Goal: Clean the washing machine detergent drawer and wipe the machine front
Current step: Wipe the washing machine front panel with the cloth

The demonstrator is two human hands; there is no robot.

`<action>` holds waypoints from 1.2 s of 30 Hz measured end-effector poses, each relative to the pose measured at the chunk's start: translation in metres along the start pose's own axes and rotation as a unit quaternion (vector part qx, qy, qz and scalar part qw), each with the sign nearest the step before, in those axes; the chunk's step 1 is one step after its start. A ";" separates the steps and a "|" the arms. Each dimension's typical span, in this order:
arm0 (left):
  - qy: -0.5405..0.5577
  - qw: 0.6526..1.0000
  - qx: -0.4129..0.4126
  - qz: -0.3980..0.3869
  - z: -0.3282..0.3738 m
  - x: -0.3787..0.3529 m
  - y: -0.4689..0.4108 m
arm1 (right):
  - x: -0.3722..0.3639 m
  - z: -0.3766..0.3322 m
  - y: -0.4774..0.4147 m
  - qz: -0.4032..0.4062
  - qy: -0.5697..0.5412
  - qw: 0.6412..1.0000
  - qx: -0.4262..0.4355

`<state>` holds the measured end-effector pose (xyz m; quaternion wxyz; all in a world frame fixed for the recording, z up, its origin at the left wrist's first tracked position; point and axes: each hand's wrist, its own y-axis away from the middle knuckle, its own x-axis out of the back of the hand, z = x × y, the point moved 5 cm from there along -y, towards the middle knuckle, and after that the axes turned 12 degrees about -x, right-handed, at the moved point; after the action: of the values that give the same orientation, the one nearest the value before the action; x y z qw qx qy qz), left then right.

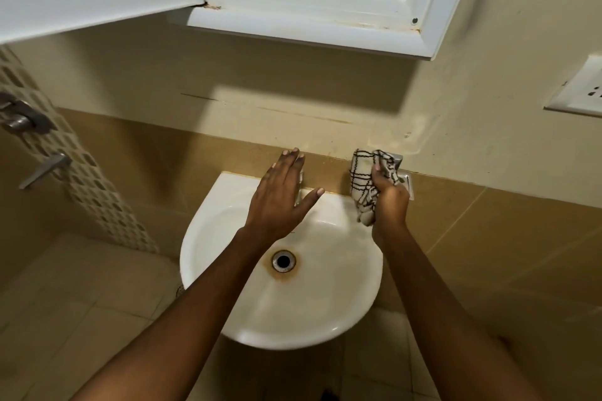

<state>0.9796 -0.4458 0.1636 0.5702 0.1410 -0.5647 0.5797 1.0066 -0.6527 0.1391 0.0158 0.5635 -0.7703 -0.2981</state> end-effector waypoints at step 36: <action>-0.129 0.966 0.204 0.095 0.058 0.245 0.458 | -0.082 0.236 0.415 -0.213 0.484 0.624 0.575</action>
<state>0.4999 -0.2387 0.1539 0.3939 0.2739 -0.5144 0.7108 0.5955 -0.3989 0.1683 -0.0045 0.6689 -0.5249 0.5263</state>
